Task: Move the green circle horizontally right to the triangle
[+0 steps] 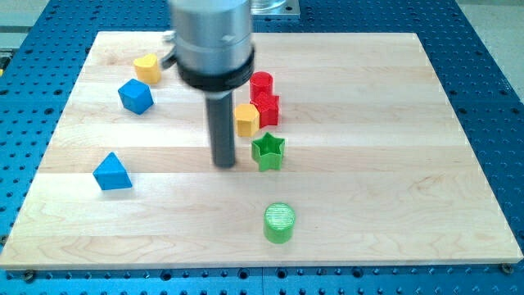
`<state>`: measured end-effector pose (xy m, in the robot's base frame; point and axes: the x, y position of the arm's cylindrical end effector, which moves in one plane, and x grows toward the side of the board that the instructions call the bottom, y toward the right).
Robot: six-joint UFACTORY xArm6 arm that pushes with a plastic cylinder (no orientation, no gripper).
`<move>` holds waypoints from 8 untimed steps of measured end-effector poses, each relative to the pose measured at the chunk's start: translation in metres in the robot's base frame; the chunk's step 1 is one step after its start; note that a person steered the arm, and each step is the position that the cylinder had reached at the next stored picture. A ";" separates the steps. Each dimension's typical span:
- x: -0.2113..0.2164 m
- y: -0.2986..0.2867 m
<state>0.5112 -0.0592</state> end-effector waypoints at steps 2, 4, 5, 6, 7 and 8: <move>0.009 0.074; -0.045 0.078; -0.035 0.090; -0.004 0.176; 0.058 0.191; 0.097 0.145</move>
<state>0.6084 0.0857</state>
